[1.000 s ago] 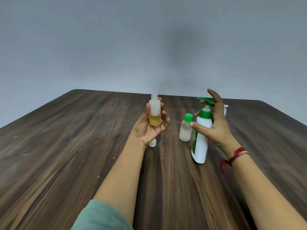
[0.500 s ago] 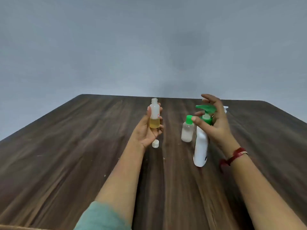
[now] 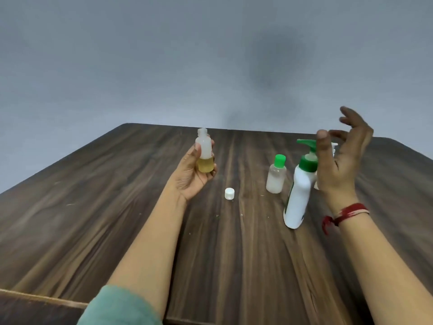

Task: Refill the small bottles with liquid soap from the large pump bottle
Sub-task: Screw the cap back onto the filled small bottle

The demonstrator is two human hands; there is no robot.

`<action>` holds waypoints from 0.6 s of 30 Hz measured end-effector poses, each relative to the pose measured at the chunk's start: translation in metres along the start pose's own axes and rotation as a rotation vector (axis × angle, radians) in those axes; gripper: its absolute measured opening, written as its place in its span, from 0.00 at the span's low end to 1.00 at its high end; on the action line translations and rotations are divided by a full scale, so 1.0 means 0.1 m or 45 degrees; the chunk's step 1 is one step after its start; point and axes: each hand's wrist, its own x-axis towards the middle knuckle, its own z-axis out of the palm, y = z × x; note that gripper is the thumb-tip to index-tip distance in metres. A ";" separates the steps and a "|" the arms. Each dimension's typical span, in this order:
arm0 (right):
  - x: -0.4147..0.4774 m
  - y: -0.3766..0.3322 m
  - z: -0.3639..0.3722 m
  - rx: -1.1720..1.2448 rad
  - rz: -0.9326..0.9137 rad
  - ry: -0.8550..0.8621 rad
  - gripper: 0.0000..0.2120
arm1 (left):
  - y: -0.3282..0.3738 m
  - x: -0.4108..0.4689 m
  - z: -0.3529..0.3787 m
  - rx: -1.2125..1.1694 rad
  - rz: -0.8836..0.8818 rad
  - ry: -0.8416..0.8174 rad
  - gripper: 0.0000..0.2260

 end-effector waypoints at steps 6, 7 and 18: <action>-0.14 -0.11 0.09 -0.272 -0.184 0.085 0.22 | -0.03 -0.01 0.02 0.055 0.016 0.018 0.25; -0.18 -0.15 0.13 -0.322 -0.207 0.060 0.22 | -0.03 0.00 0.02 0.061 0.013 0.029 0.25; -0.68 -0.43 0.55 -0.640 -0.779 -0.264 0.22 | -0.06 0.02 -0.01 0.079 0.006 -0.036 0.21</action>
